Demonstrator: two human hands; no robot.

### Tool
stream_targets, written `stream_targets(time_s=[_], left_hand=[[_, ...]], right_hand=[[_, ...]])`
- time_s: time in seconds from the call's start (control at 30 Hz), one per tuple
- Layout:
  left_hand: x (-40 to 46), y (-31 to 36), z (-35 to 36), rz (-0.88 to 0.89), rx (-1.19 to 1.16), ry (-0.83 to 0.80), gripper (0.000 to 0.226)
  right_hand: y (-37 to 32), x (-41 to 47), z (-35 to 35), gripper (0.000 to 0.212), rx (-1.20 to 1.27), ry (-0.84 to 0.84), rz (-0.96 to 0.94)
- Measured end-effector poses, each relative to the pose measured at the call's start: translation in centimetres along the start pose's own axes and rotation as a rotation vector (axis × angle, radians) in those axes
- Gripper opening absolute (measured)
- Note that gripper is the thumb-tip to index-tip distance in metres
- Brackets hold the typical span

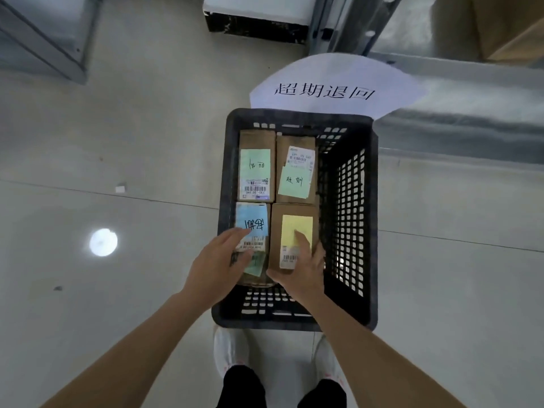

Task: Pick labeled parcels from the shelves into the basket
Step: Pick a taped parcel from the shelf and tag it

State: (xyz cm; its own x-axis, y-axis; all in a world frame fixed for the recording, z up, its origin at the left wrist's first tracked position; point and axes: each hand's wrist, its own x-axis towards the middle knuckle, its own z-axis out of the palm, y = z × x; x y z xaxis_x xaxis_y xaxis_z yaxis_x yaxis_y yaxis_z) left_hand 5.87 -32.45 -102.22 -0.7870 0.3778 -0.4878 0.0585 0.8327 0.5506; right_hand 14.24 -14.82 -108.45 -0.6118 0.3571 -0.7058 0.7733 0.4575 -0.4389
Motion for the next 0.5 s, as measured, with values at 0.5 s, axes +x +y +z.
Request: stream_targets(time_s=[0.5], left_hand=[[-4.8, 8.8, -6.4, 0.018, 0.235, -0.080, 0.060]], right_hand=[[-2.7, -6.5, -12.2, 0.097, -0.374, -0.111, -0.224]])
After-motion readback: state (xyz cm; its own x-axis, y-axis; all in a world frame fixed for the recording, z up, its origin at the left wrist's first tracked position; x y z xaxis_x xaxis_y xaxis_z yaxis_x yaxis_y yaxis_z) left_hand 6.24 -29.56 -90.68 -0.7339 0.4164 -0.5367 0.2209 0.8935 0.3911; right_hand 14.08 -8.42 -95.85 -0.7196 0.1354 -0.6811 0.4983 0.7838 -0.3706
